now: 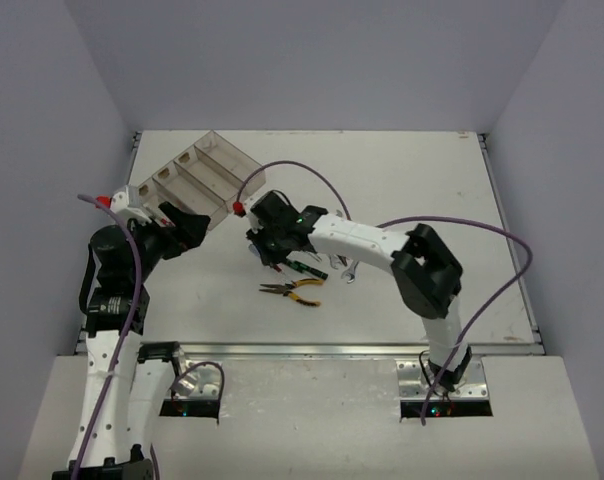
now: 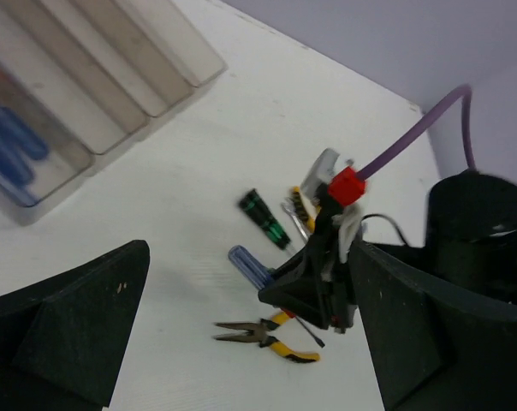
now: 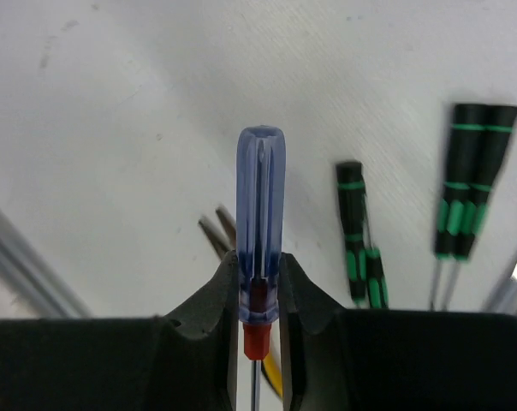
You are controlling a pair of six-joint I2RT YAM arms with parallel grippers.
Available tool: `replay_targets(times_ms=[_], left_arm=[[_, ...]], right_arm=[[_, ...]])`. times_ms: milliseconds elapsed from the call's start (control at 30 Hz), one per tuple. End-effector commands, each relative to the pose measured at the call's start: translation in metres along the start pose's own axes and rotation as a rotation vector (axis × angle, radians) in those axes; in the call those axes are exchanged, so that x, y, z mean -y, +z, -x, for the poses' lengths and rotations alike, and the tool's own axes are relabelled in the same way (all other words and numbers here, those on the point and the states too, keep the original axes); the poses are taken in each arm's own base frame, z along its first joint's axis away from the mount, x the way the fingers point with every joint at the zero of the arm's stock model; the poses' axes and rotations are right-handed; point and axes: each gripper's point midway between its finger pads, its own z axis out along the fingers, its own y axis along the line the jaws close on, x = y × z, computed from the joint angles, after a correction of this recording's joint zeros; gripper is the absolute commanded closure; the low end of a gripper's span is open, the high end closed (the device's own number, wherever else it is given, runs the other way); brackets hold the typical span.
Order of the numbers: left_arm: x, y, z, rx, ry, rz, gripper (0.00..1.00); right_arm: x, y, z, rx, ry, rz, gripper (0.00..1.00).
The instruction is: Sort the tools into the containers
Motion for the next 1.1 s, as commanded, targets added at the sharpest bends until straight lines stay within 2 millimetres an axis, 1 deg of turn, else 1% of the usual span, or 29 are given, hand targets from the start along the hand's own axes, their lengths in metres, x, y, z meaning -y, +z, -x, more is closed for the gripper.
replay_targets(times_ms=[0,33,67,100,133,200,333,400,500,600,633,667,700,733,767,833,900,933,967,1033,1067], left_arm=[[0.079,-0.007,-0.015,-0.094,-0.047,-0.49,0.0],[0.091,-0.013,-0.026,-0.14,-0.107,-0.6,0.0],[0.101,-0.016,-0.026,-0.132,-0.115,-0.655,0.0],[0.107,-0.016,-0.021,-0.102,-0.123,-0.689,0.0],[0.121,-0.019,-0.02,-0.089,-0.114,-0.746,0.0],[0.137,-0.015,-0.025,-0.097,-0.131,-0.78,0.0],[0.17,-0.019,-0.039,-0.121,-0.159,-0.875,0.01],[0.178,-0.018,-0.044,-0.123,-0.174,-0.897,0.04],[0.186,-0.018,-0.048,-0.13,-0.199,-0.927,0.08],[0.196,-0.019,-0.047,-0.132,-0.205,-0.953,0.21],[0.197,-0.017,-0.047,-0.133,-0.209,-0.95,0.3],[0.198,-0.017,-0.048,-0.136,-0.21,-0.951,0.31],[0.198,-0.016,-0.05,-0.141,-0.215,-0.948,0.44],[0.199,-0.015,-0.051,-0.143,-0.219,-0.943,0.51],[0.198,-0.013,-0.052,-0.143,-0.221,-0.939,0.53],[0.198,-0.011,-0.052,-0.14,-0.227,-0.93,0.62],[0.199,-0.009,-0.05,-0.133,-0.232,-0.922,0.69],[0.2,-0.008,-0.048,-0.13,-0.234,-0.922,0.75],[0.2,-0.008,-0.047,-0.129,-0.234,-0.922,0.76],[0.204,-0.006,-0.043,-0.128,-0.236,-0.925,1.0],[0.203,-0.002,-0.044,-0.136,-0.239,-0.901,1.0]], right_arm=[[-0.006,-0.113,0.063,0.323,0.053,0.145,1.0],[-0.008,-0.133,0.057,0.354,0.056,0.171,1.0],[-0.007,-0.144,0.057,0.379,0.07,0.19,1.0],[-0.012,-0.157,0.055,0.409,0.065,0.227,1.0],[-0.016,-0.167,0.056,0.436,0.069,0.257,1.0],[-0.021,-0.18,0.052,0.458,0.07,0.294,1.0],[-0.032,-0.222,0.057,0.555,0.054,0.348,1.0],[-0.037,-0.235,0.058,0.586,0.038,0.369,1.0],[-0.04,-0.242,0.056,0.591,0.03,0.389,1.0],[-0.041,-0.244,0.053,0.598,0.03,0.394,1.0],[-0.041,-0.244,0.051,0.601,0.031,0.394,1.0],[-0.041,-0.245,0.052,0.605,0.032,0.393,1.0],[-0.041,-0.245,0.052,0.608,0.034,0.395,1.0],[-0.041,-0.244,0.052,0.61,0.035,0.395,1.0],[-0.041,-0.245,0.052,0.612,0.035,0.396,1.0],[-0.042,-0.245,0.053,0.617,0.034,0.401,1.0],[-0.044,-0.247,0.054,0.621,0.03,0.411,1.0],[-0.044,-0.246,0.054,0.62,0.032,0.411,1.0],[-0.044,-0.245,0.054,0.619,0.035,0.412,1.0],[-0.043,-0.245,0.054,0.621,0.035,0.411,1.0],[-0.042,-0.245,0.054,0.624,0.038,0.403,0.96]])
